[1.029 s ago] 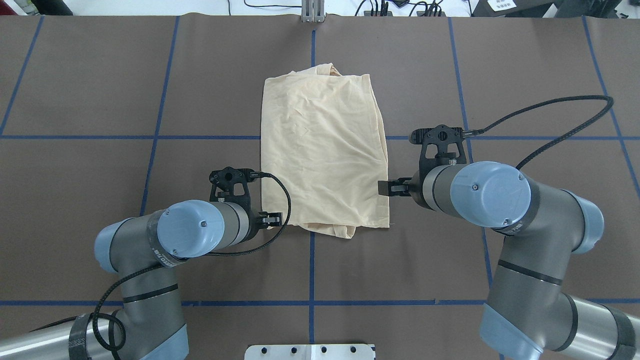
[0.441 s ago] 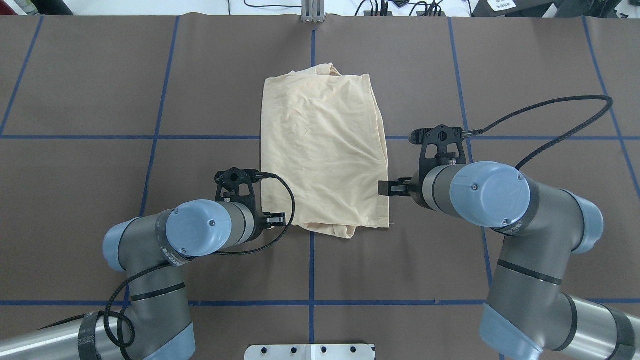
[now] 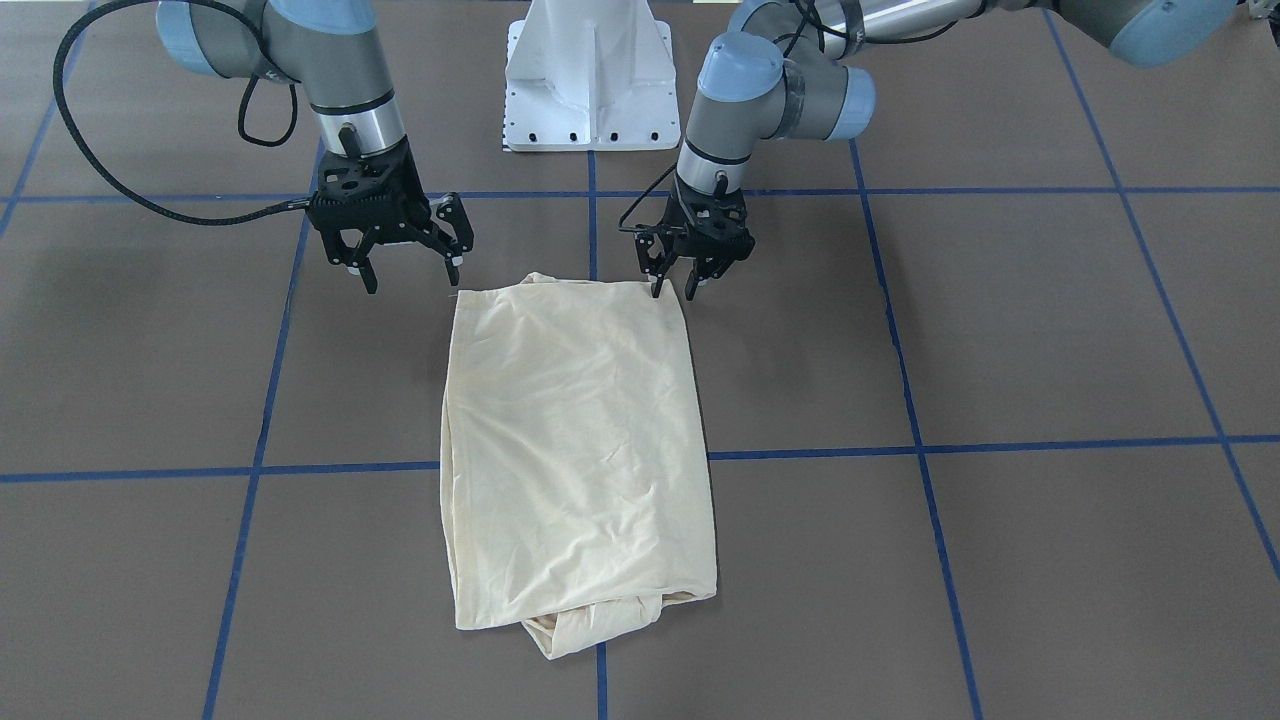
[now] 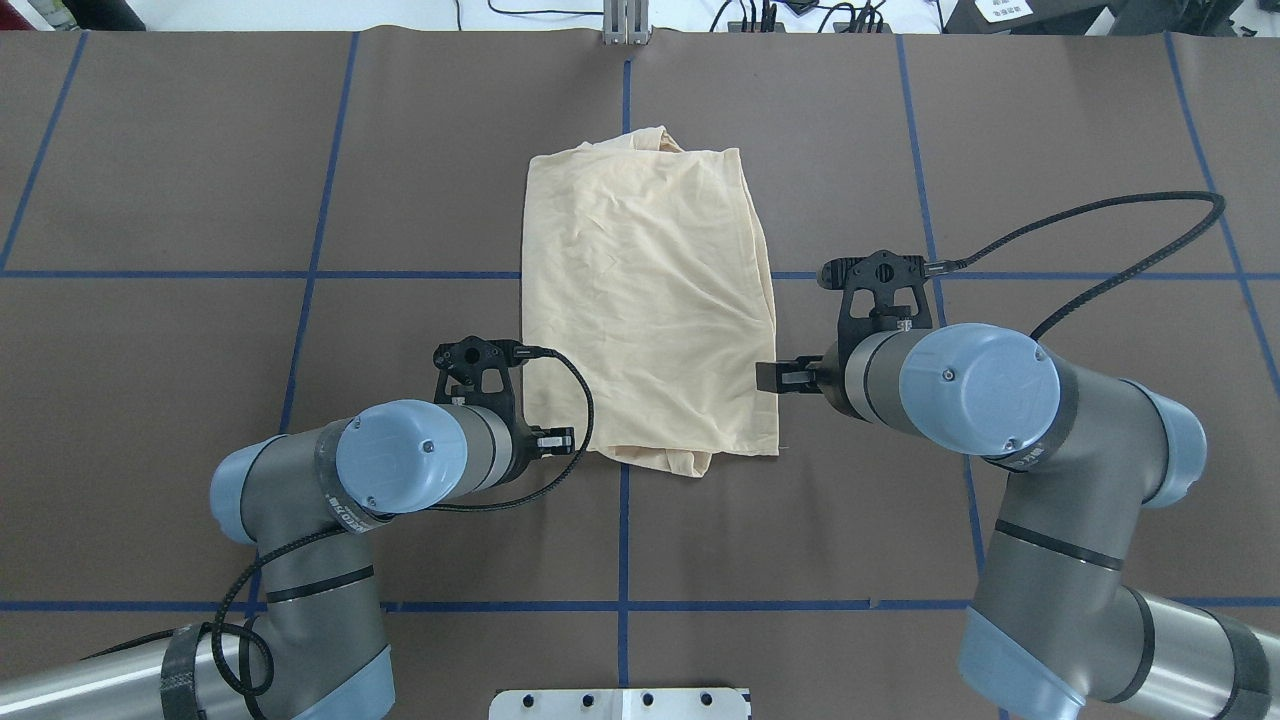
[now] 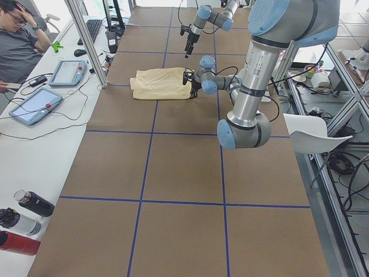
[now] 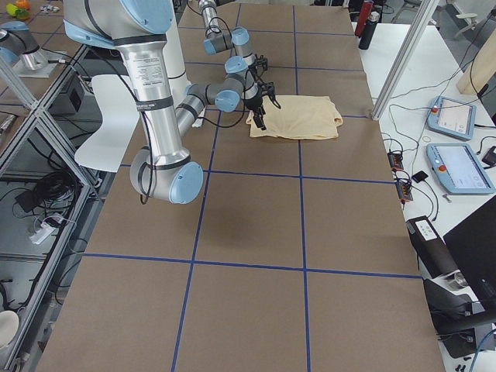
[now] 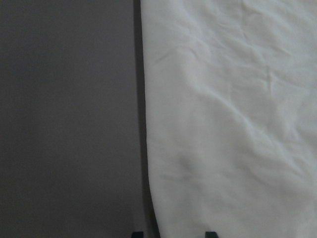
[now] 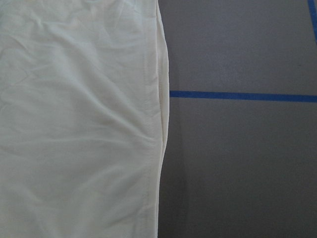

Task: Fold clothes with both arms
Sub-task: 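Move the right gripper toward the left gripper along the near edge, then close both grippers on the shirt's near edge corners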

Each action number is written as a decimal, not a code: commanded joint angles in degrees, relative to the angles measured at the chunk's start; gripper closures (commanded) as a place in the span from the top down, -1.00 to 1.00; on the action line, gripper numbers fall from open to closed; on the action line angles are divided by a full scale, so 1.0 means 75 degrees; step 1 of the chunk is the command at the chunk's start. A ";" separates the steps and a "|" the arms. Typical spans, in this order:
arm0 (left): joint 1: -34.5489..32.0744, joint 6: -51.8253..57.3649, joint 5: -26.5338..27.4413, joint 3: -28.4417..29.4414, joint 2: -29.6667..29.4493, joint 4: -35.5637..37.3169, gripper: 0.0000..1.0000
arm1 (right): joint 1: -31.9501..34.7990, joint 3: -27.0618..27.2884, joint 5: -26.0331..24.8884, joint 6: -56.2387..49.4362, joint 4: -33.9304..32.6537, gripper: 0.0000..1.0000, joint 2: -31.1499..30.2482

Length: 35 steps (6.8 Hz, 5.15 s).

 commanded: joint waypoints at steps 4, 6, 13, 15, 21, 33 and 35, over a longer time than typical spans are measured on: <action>0.0145 -0.0003 -0.0006 0.0001 -0.0019 0.0000 -0.26 | 0.0008 0.0000 0.0000 0.0000 0.0000 1.00 -0.0012; 0.0146 -0.0014 -0.0006 0.0001 -0.0019 -0.0012 -0.81 | 0.0008 0.0000 0.0011 0.0000 0.0000 1.00 0.0012; 0.0111 -0.0014 -0.0006 -0.0175 0.0004 0.0000 -1.00 | -0.1302 -0.1108 -0.1589 0.2268 0.0290 0.88 0.0690; 0.0111 -0.0014 -0.0006 -0.0210 0.0004 0.0000 -1.00 | -0.1304 -0.1756 -0.1617 0.2579 0.0691 0.72 0.0762; 0.0111 -0.0026 -0.0006 -0.0257 0.0039 0.0000 -1.00 | -0.1316 -0.2062 -0.1629 0.2894 0.0680 0.49 0.1090; 0.0122 -0.0014 -0.0006 -0.0257 0.0063 -0.0047 -1.00 | -0.1480 -0.2121 -0.1746 0.3223 0.0633 -1.00 0.1266; 0.0111 -0.0003 -0.0006 -0.0315 0.0063 -0.0036 -1.00 | -0.1399 -0.1900 -0.1688 0.3200 0.0598 -1.00 0.1266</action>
